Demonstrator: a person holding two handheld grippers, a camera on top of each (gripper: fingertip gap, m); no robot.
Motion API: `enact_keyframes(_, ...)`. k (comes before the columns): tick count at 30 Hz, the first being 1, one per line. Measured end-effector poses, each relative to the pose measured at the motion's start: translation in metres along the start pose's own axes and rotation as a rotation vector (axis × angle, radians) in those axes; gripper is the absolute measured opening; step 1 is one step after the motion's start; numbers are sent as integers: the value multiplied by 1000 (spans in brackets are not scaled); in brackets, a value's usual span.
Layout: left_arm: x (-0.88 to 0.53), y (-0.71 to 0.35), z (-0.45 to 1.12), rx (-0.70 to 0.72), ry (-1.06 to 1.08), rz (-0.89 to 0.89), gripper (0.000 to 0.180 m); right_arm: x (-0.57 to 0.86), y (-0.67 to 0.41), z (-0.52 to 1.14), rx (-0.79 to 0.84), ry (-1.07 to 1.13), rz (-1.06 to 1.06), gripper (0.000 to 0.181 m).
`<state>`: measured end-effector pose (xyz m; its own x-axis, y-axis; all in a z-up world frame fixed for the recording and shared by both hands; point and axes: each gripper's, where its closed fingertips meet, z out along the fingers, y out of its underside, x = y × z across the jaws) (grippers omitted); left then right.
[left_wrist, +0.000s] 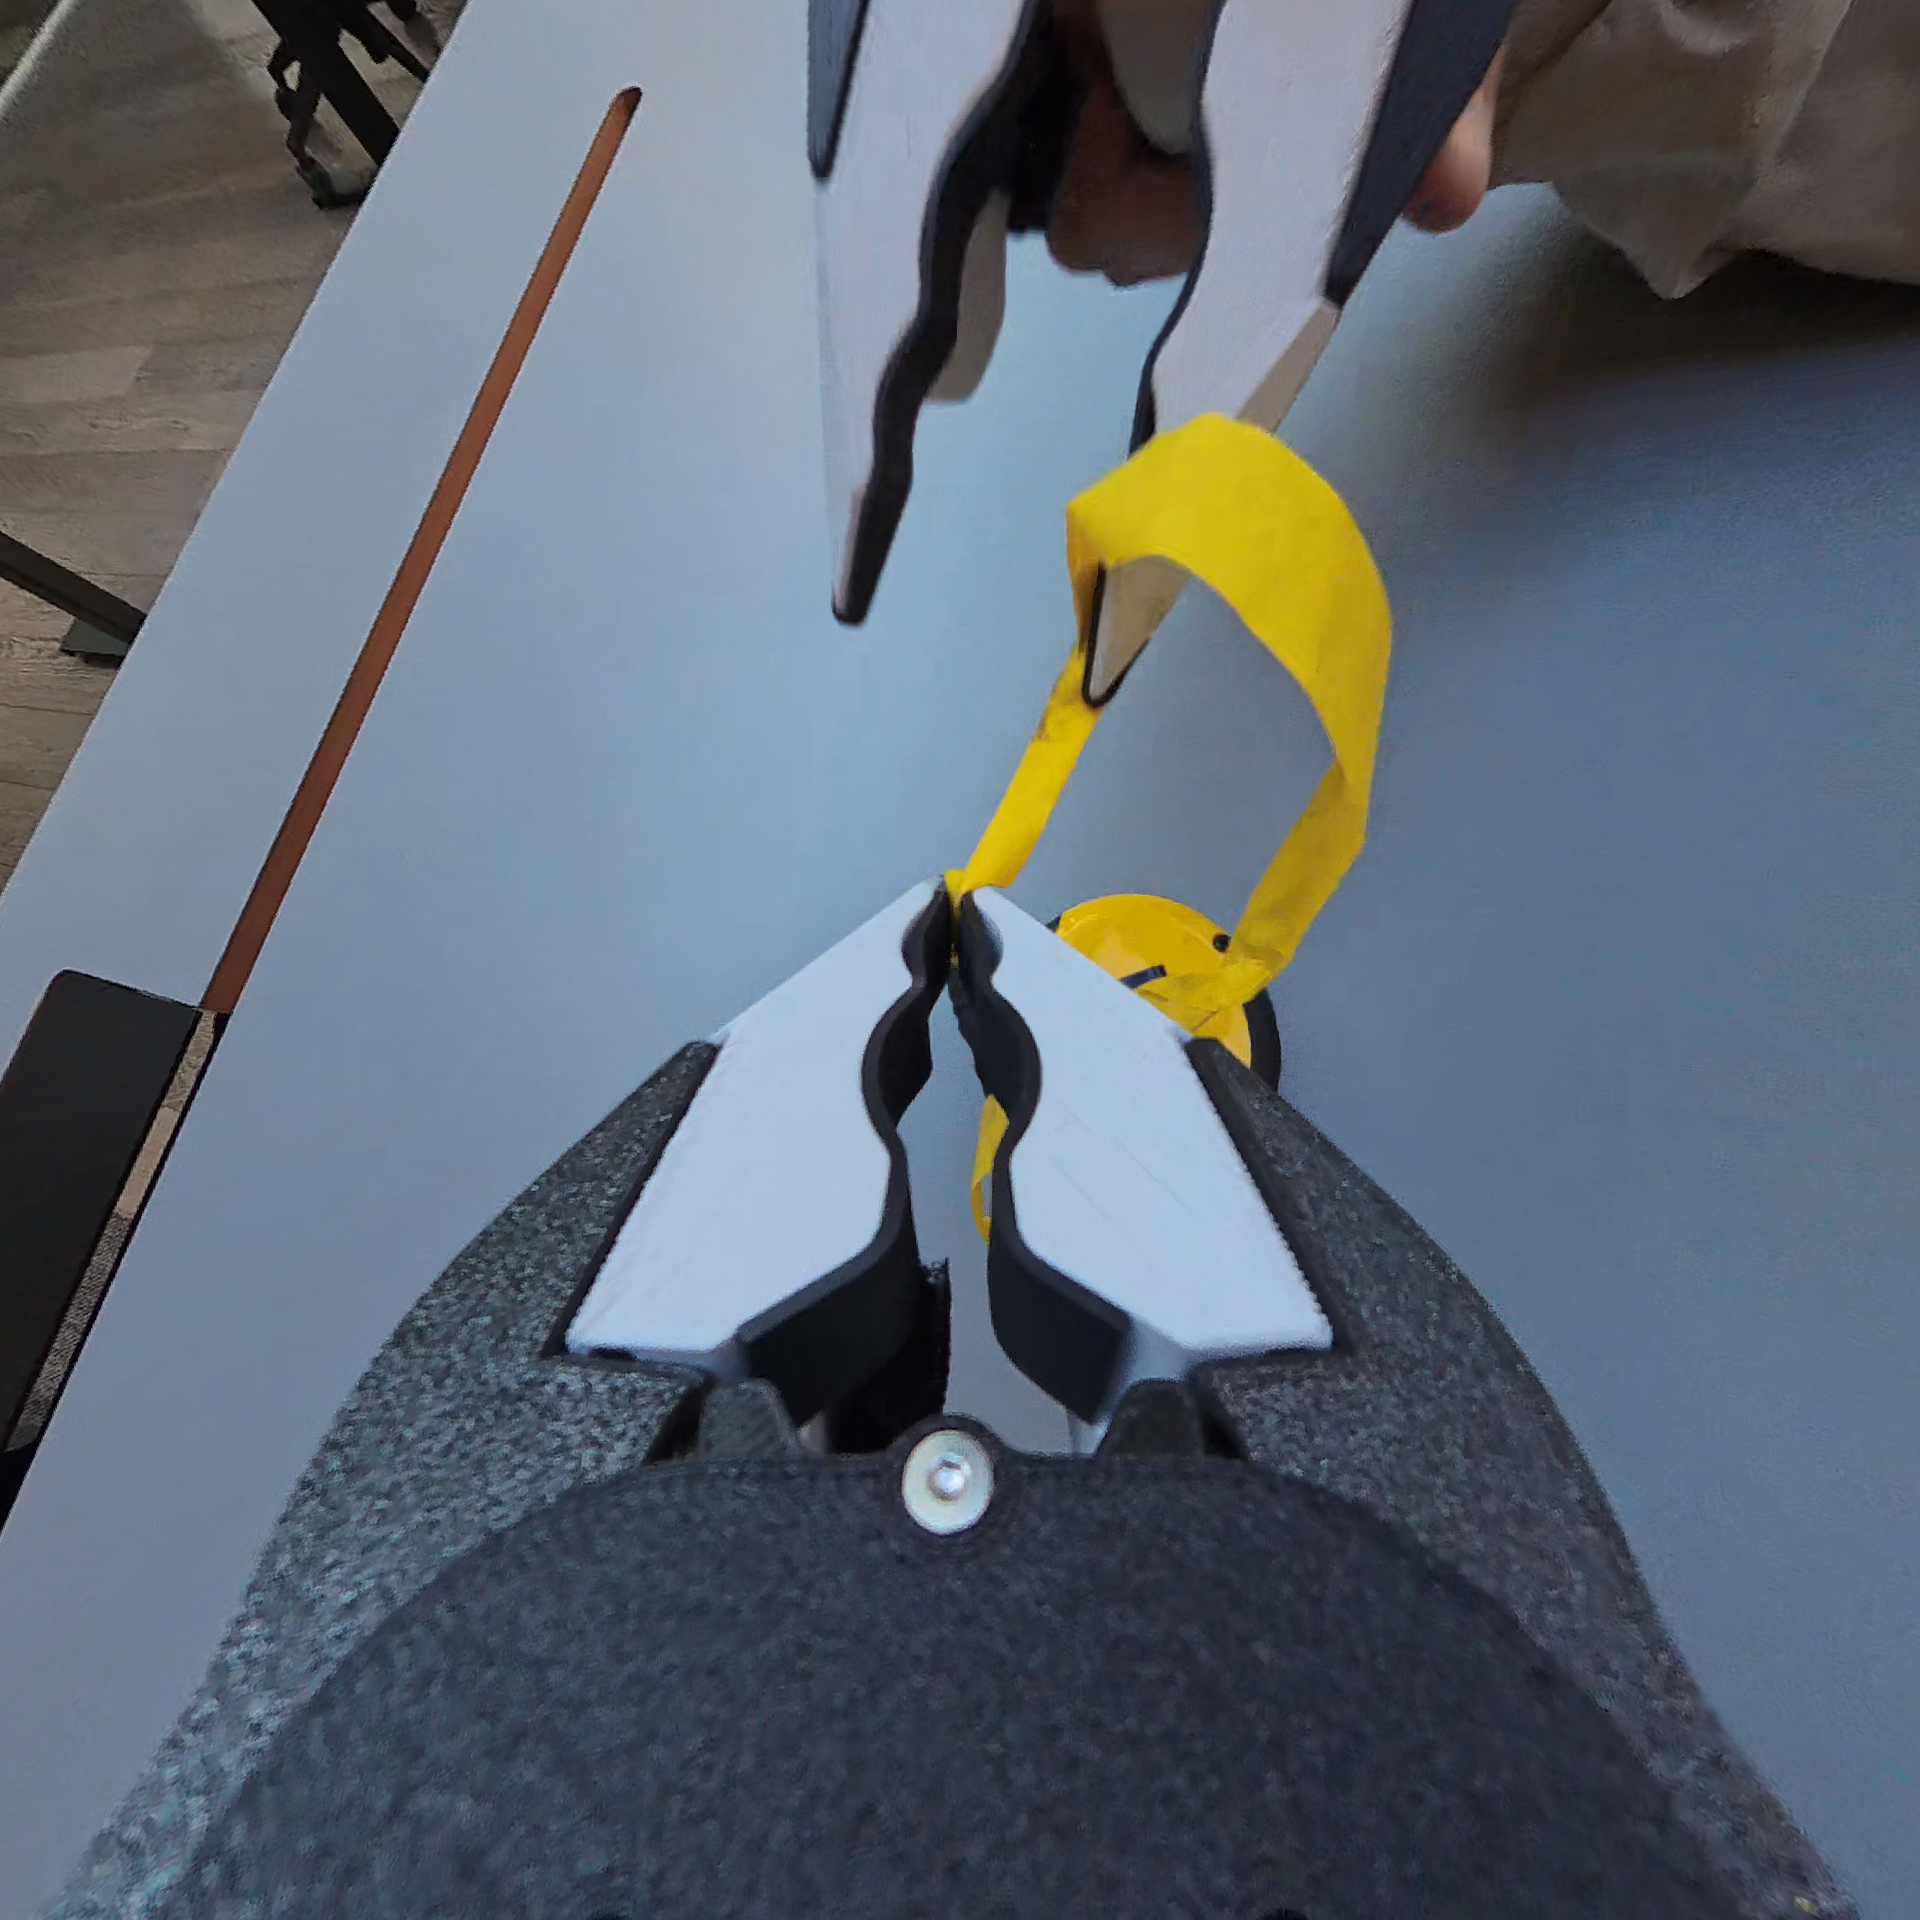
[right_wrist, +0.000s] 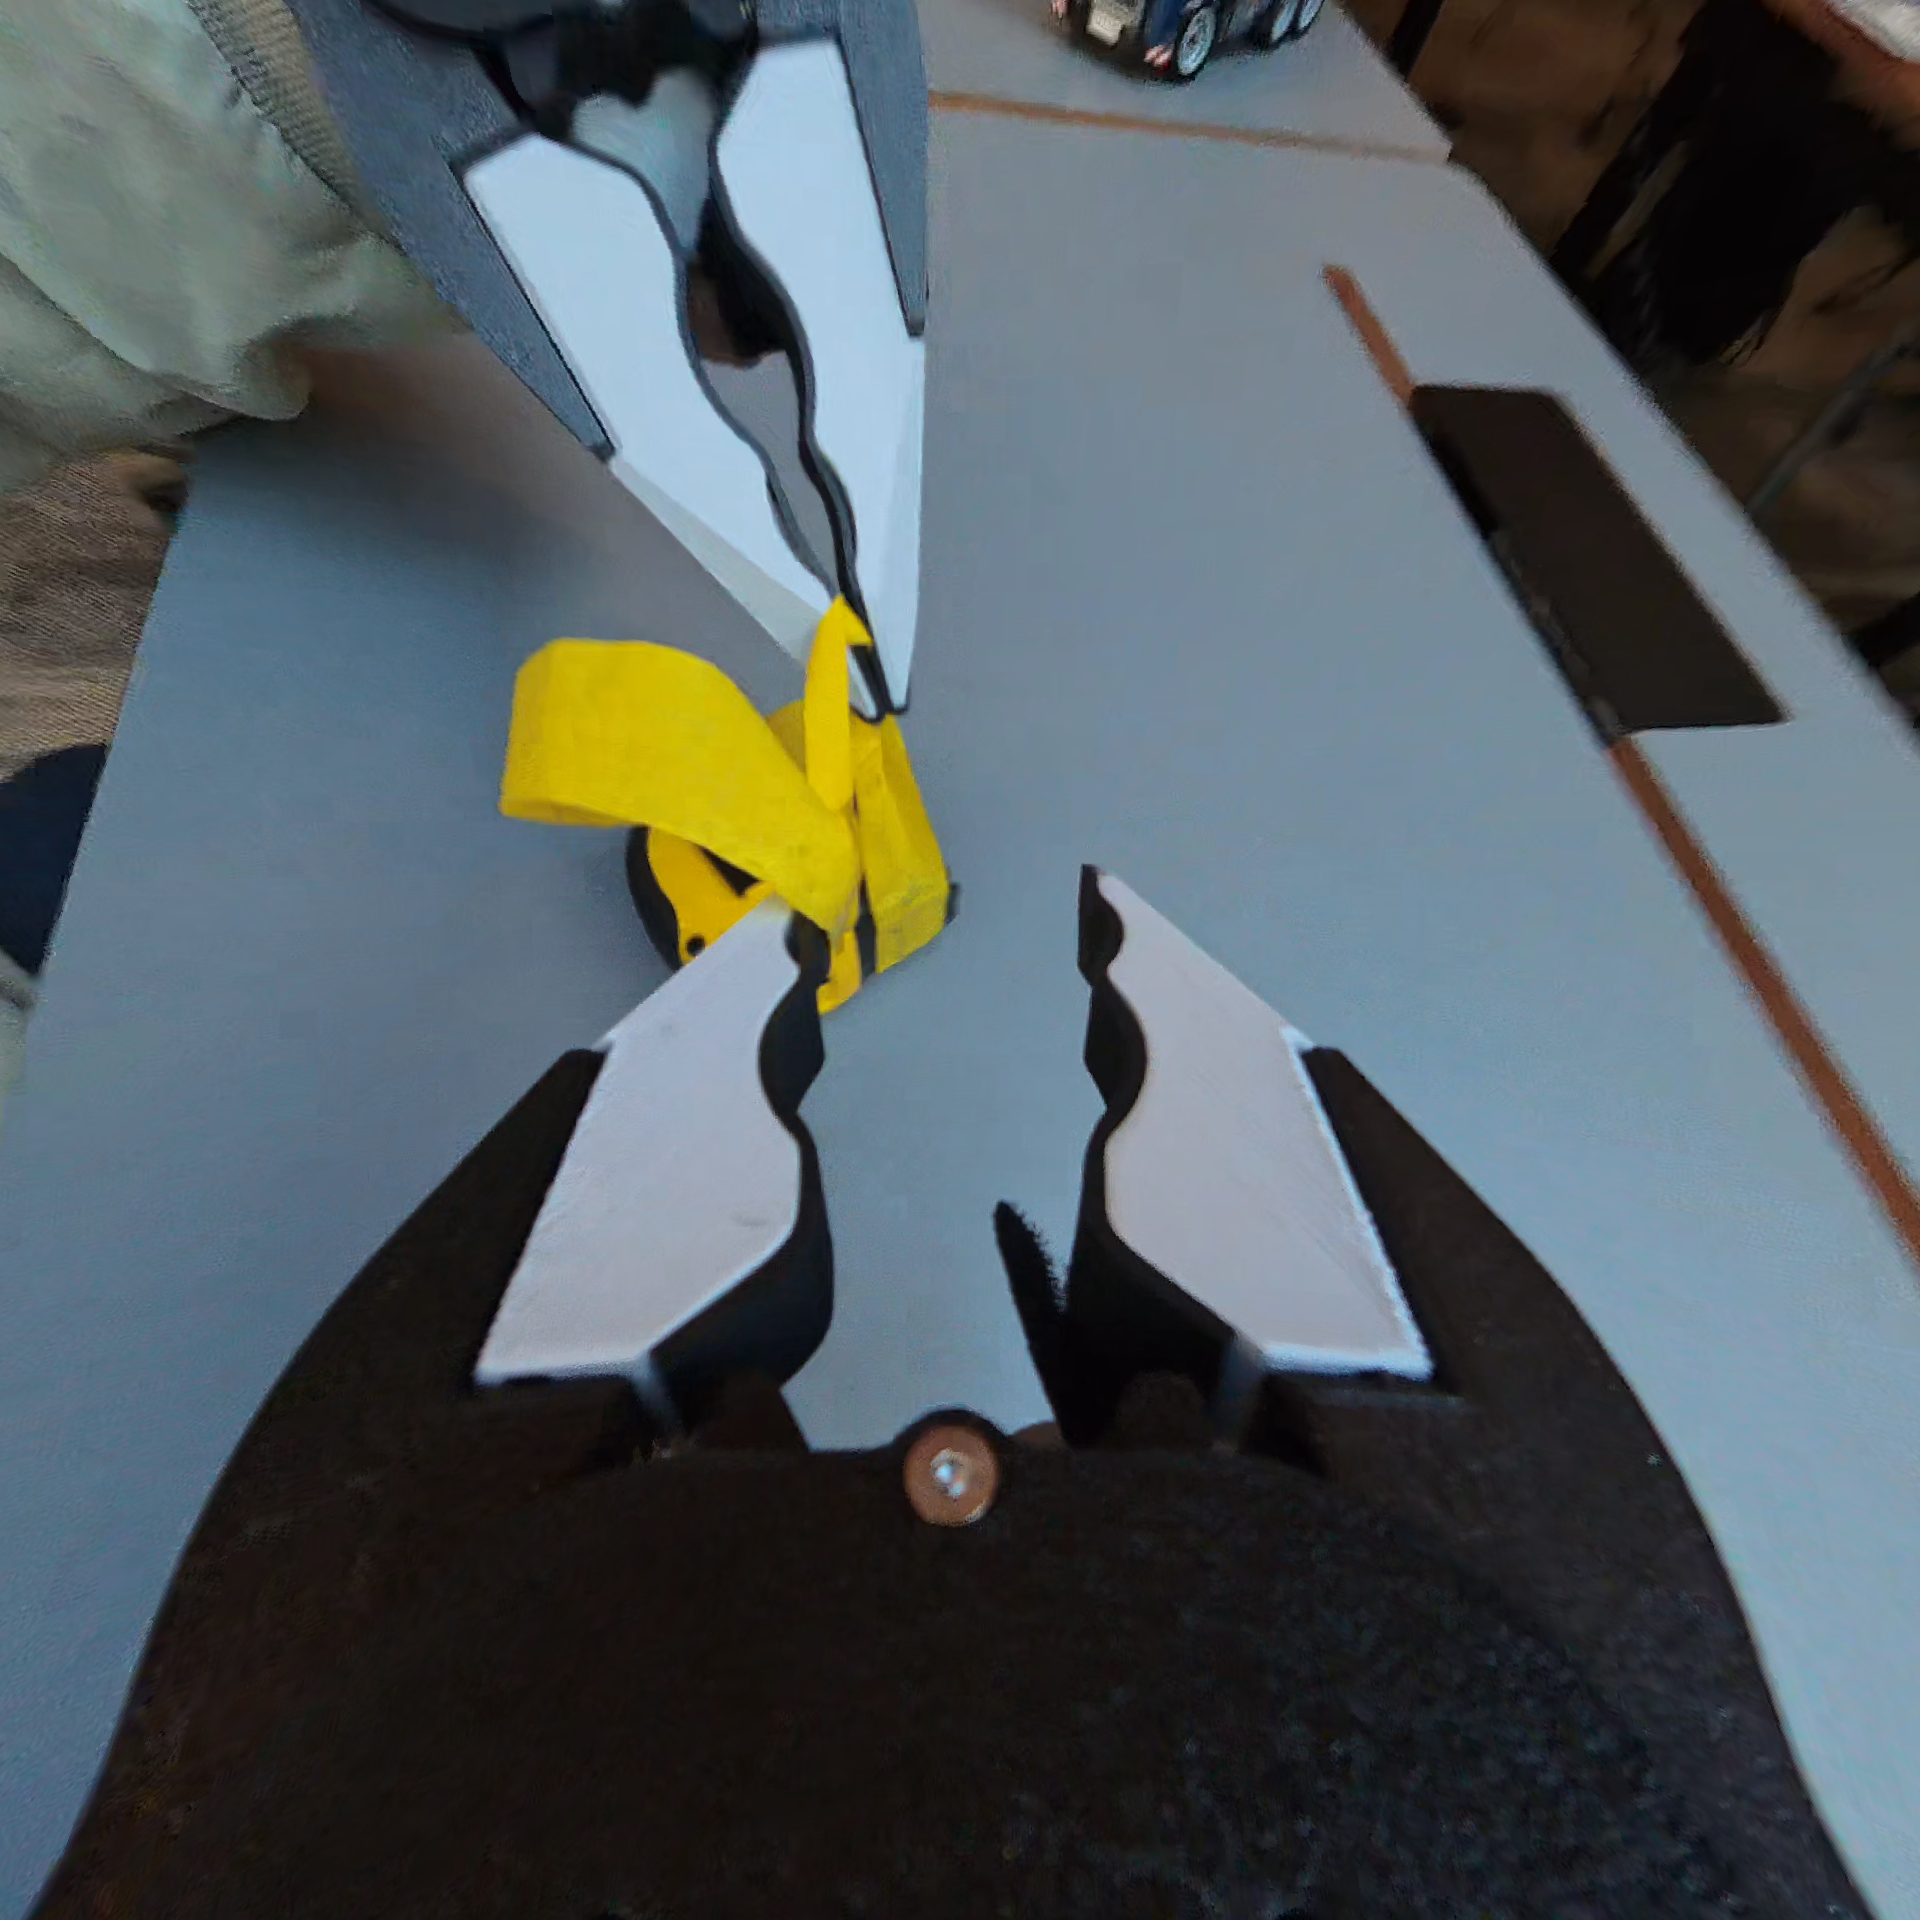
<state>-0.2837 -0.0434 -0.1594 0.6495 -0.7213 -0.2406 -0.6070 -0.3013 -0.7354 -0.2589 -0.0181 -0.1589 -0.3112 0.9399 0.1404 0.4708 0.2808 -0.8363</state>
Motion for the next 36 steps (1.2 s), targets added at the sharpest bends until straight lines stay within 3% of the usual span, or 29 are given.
enact_keyframes(3,6,2,1,-33,-17,43,0,-16,16,17,-34,-102,119,46)
enact_keyframes(5,5,4,-5,-34,-36,44,0,-14,5,4,44,-112,143,48)
enact_keyframes(7,-4,12,-16,-44,-77,34,0,-1,-6,-27,157,-106,206,58)
enact_keyframes(9,-11,14,-29,-8,-77,-19,0,26,3,-55,173,21,213,55)
enact_keyframes(11,-9,6,-36,54,-41,-89,0,19,6,-63,193,-21,219,71)
enact_keyframes(16,-6,-30,-47,138,-44,-60,0,-58,41,35,-82,-93,38,90)
enact_keyframes(19,-4,-41,-59,188,-49,-72,0,-88,22,56,-9,-176,-9,95)
enact_keyframes(21,-1,-44,-63,204,-50,-81,0,-80,25,72,-74,-130,-89,97)
enact_keyframes(22,-2,-43,-64,198,-65,-74,0,-91,29,77,-113,-202,-95,97)
enact_keyframes(24,-8,-43,-74,216,-121,-81,0,-110,29,83,-129,-305,-100,74)
enact_keyframes(26,-18,-32,-86,203,-176,-118,0,-108,29,86,-116,-247,-171,66)
enact_keyframes(30,-33,13,-103,197,-220,-274,0,-111,32,82,-101,-206,-227,66)
enact_keyframes(34,-61,59,-135,288,-327,-508,0,-116,33,76,-94,-142,-342,63)
enact_keyframes(36,-87,95,-163,295,-467,-603,0,-120,35,71,-82,-106,-410,61)
